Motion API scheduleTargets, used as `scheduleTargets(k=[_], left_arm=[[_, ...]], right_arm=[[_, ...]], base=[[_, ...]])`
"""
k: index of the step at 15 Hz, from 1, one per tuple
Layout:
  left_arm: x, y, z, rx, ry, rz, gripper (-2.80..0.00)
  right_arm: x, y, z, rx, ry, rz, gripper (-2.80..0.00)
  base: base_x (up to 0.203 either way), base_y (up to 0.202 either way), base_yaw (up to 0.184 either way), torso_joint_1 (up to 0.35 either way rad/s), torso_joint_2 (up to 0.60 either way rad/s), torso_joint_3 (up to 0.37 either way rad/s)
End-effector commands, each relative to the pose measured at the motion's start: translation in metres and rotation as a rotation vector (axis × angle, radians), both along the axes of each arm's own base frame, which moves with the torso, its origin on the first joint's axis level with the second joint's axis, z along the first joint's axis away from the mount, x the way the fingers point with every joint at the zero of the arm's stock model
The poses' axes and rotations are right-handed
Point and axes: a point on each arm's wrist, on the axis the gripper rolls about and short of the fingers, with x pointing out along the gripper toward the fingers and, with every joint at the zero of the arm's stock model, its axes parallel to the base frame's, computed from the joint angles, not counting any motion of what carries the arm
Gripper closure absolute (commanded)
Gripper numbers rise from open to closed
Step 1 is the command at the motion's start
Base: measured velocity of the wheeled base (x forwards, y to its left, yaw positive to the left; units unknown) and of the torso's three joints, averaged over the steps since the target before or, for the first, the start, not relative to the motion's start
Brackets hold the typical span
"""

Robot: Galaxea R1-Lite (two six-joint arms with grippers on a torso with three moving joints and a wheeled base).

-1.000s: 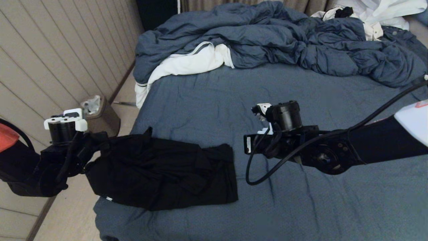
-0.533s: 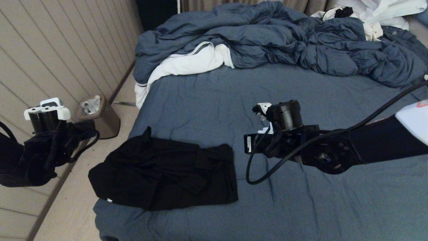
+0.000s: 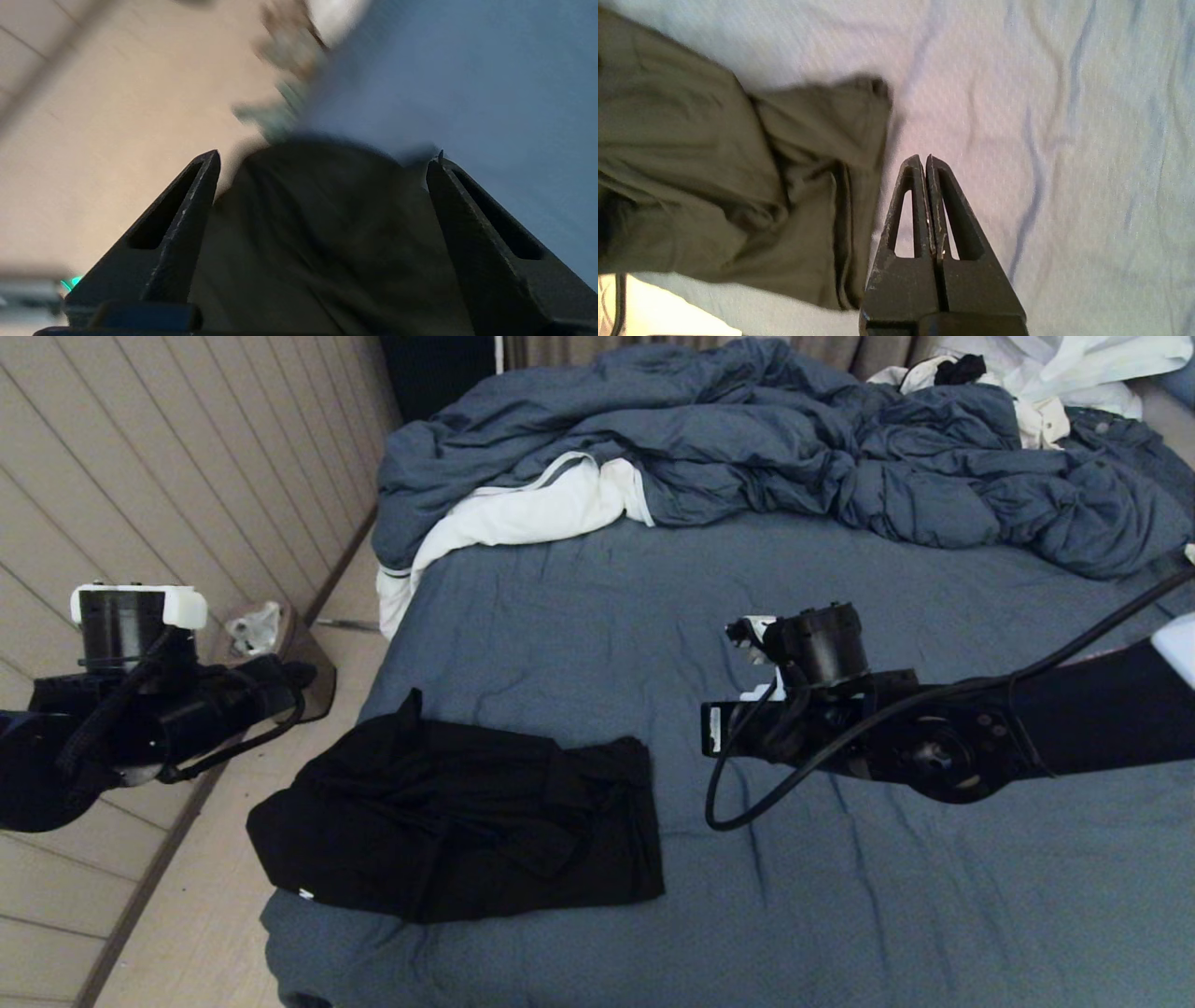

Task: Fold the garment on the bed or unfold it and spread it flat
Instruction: Unford the black T-shirt

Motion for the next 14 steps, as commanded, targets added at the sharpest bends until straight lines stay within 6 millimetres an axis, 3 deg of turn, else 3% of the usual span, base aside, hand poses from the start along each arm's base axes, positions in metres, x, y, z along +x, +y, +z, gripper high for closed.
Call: scheduleTargets(k=[1, 5, 7, 10, 13, 14], left_arm=[[-0.028, -0.02, 0.024, -0.101, 0.047, -0.122, 0.0], [-0.039, -0.039, 0.021, -0.301, 0.181, -0.398, 0.0], [-0.036, -0.04, 0.01, -0.31, 0.225, -0.408, 0.0], [-0.038, -0.04, -0.002, -0.31, 0.231, -0.407, 0.0], [-0.042, -0.039, -0.012, -0.31, 0.206, -0.41, 0.0], [-0.044, -0.038, -0.016, -0.309, 0.202, -0.41, 0.0]], right_arm=[[-0.006, -0.005, -0.007, -0.006, 0.034, -0.011, 0.0], [-0.026, -0.016, -0.04, -0.005, 0.174, -0.051, 0.0], [-0.032, -0.017, -0.053, 0.008, 0.237, -0.004, 0.0], [-0.031, -0.014, -0.057, 0.062, 0.28, 0.08, 0.0], [-0.019, -0.003, -0.071, 0.058, 0.312, 0.098, 0.0], [-0.016, 0.001, -0.076, 0.052, 0.32, 0.105, -2.8]], base=[[0.0, 0.0, 0.0, 0.0, 0.0, 0.0], [0.0, 0.0, 0.0, 0.0, 0.0, 0.0], [0.0, 0.0, 0.0, 0.0, 0.0, 0.0], [0.0, 0.0, 0.0, 0.0, 0.0, 0.0], [0.0, 0.0, 0.0, 0.0, 0.0, 0.0], [0.0, 0.0, 0.0, 0.0, 0.0, 0.0]])
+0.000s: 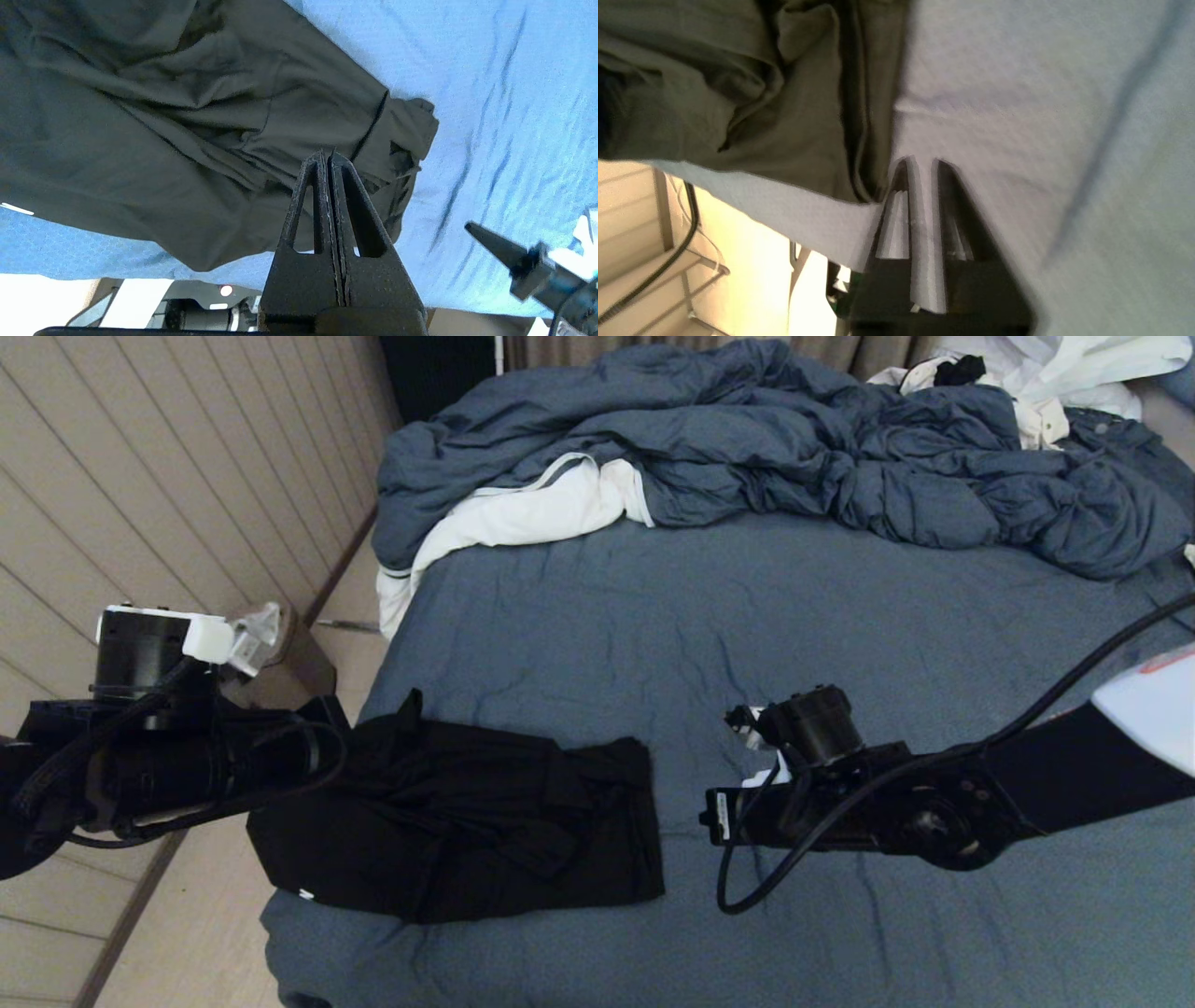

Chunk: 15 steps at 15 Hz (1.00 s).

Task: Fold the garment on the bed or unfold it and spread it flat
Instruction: Unford the black T-shirt

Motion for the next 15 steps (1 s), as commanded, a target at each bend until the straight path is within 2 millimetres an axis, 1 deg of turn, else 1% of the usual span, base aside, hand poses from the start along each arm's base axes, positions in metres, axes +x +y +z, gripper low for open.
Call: scheduleTargets(k=[1, 5, 10, 12, 15], left_arm=[[-0.003, 0.001, -0.01, 0.0, 0.006, 0.003, 0.0], [-0.004, -0.003, -0.016, 0.005, 0.018, 0.0, 0.0], [-0.007, -0.004, -0.019, 0.008, 0.027, -0.008, 0.0], [-0.009, -0.004, -0.019, 0.009, 0.028, -0.011, 0.0], [-0.008, -0.004, -0.021, 0.011, 0.032, -0.007, 0.0]], right_arm=[[0.01, 0.012, -0.017, -0.014, 0.031, 0.026, -2.8], [0.031, 0.025, -0.031, -0.008, 0.037, 0.049, -2.8], [0.048, 0.049, -0.048, -0.007, 0.037, 0.08, -2.8], [0.056, 0.056, -0.052, -0.001, 0.029, 0.085, -2.8], [0.065, 0.07, -0.063, -0.003, 0.029, 0.103, -2.8]], base=[[0.0, 0.0, 0.0, 0.0, 0.0, 0.0], [0.0, 0.0, 0.0, 0.0, 0.0, 0.0], [0.0, 0.0, 0.0, 0.0, 0.0, 0.0], [0.0, 0.0, 0.0, 0.0, 0.0, 0.0], [0.0, 0.0, 0.0, 0.0, 0.0, 0.0]])
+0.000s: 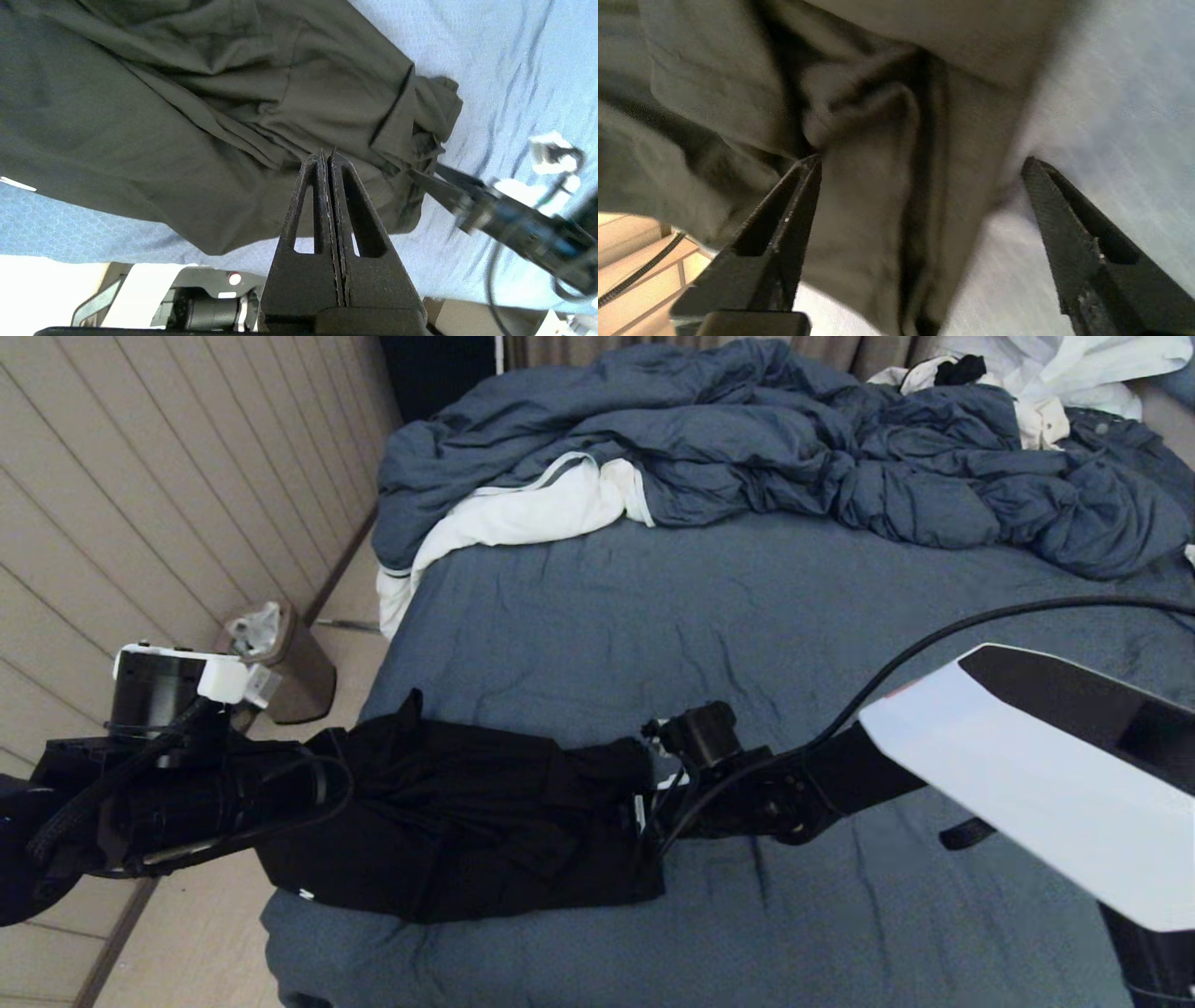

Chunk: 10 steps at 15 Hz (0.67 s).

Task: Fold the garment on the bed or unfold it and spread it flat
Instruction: Unford the black T-shirt

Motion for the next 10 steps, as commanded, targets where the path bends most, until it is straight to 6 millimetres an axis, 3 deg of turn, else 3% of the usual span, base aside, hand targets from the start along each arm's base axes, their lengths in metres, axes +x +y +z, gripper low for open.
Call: scheduleTargets(k=[1, 3, 4, 10], left_arm=[[0.0005, 0.0002, -0.0008, -0.003, 0.003, 0.003, 0.0], [0.0011, 0.0, -0.0025, -0.002, 0.01, 0.002, 0.0], [0.0011, 0.0, -0.0026, -0.002, 0.01, 0.002, 0.0], [0.0009, -0.0004, -0.0031, -0.001, 0.012, 0.0, 0.0]], right_arm=[[0.0057, 0.0136, -0.0146, -0.007, 0.016, 0.017, -2.8], [0.0053, 0.0149, -0.0108, -0.008, 0.009, 0.02, -2.8], [0.0048, 0.0146, -0.0105, -0.01, 0.013, 0.02, 0.0], [0.0052, 0.0157, -0.0091, -0.009, 0.013, 0.022, 0.0]], base=[[0.0, 0.0, 0.0, 0.0, 0.0, 0.0], [0.0, 0.0, 0.0, 0.0, 0.0, 0.0], [0.0, 0.0, 0.0, 0.0, 0.0, 0.0], [0.0, 0.0, 0.0, 0.0, 0.0, 0.0]])
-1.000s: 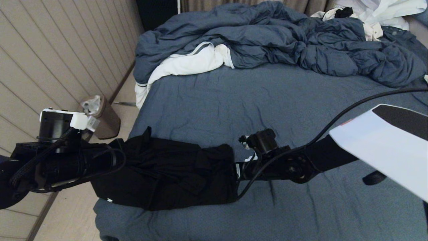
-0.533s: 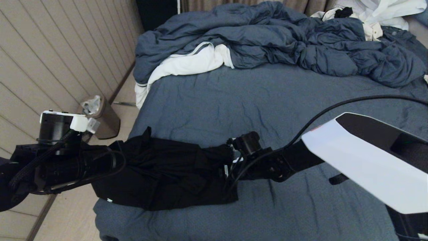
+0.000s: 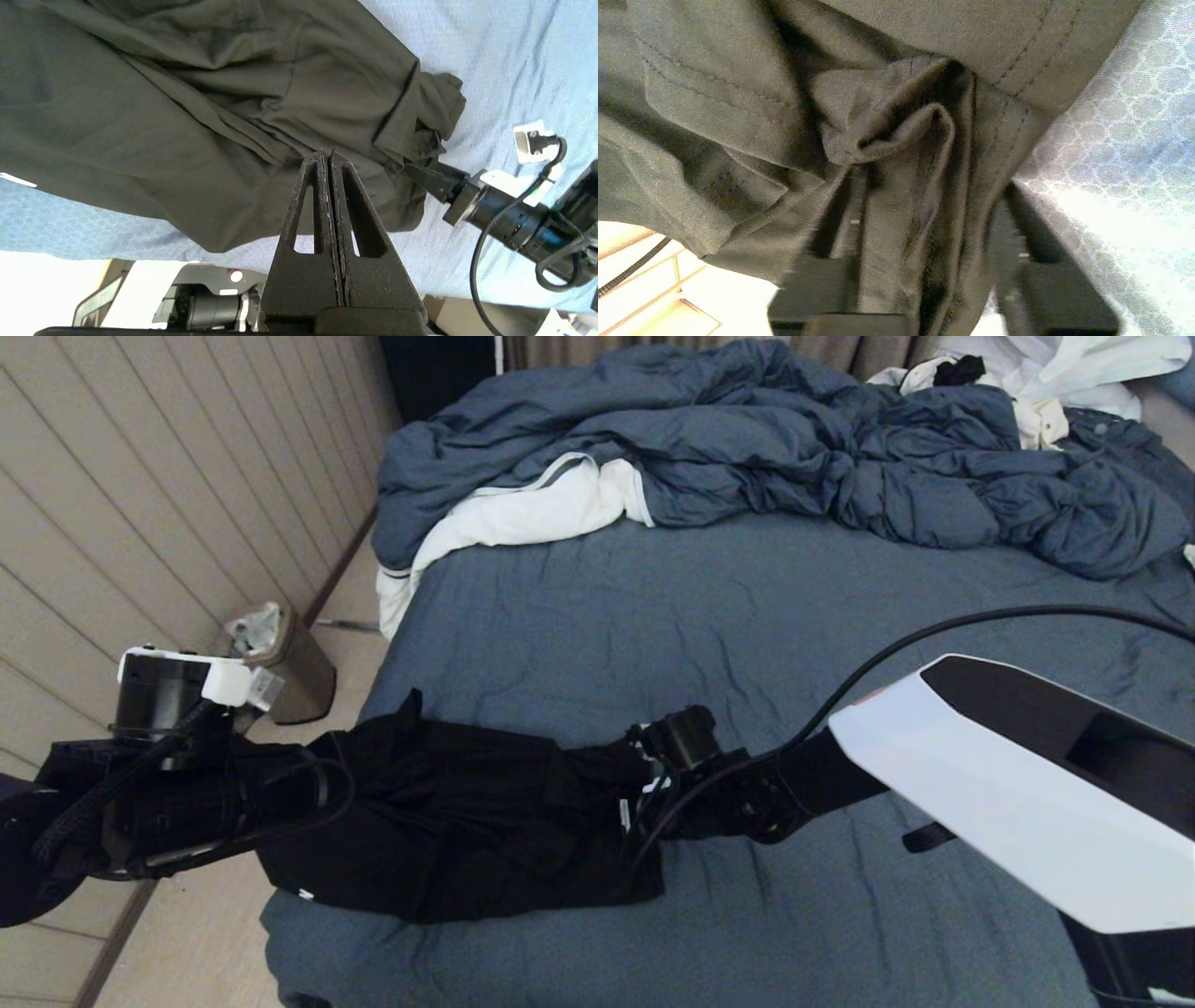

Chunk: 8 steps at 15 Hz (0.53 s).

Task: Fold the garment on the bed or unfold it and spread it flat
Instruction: Unford the black T-shirt

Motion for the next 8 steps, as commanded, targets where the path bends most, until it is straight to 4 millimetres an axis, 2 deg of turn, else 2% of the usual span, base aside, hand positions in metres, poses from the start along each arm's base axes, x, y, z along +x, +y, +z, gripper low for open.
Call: scheduleTargets(k=[1, 5, 7, 8], left_arm=[[0.0, 0.0, 0.0, -0.004, 0.001, 0.002, 0.0], [0.0, 0.0, 0.0, -0.003, 0.001, 0.002, 0.0], [0.0, 0.0, -0.001, -0.003, 0.006, 0.001, 0.0], [0.0, 0.0, -0.001, -0.003, 0.006, 0.001, 0.0]], right_arm=[[0.0, 0.001, 0.001, 0.005, -0.002, 0.0, 0.0], [0.002, -0.003, 0.015, 0.019, -0.032, -0.012, 0.0], [0.0, -0.011, 0.019, 0.017, -0.032, -0.026, 0.0], [0.001, -0.023, 0.021, 0.011, -0.029, -0.049, 0.0]], base=[[0.0, 0.0, 0.0, 0.0, 0.0, 0.0], [0.0, 0.0, 0.0, 0.0, 0.0, 0.0], [0.0, 0.0, 0.0, 0.0, 0.0, 0.0], [0.0, 0.0, 0.0, 0.0, 0.0, 0.0]])
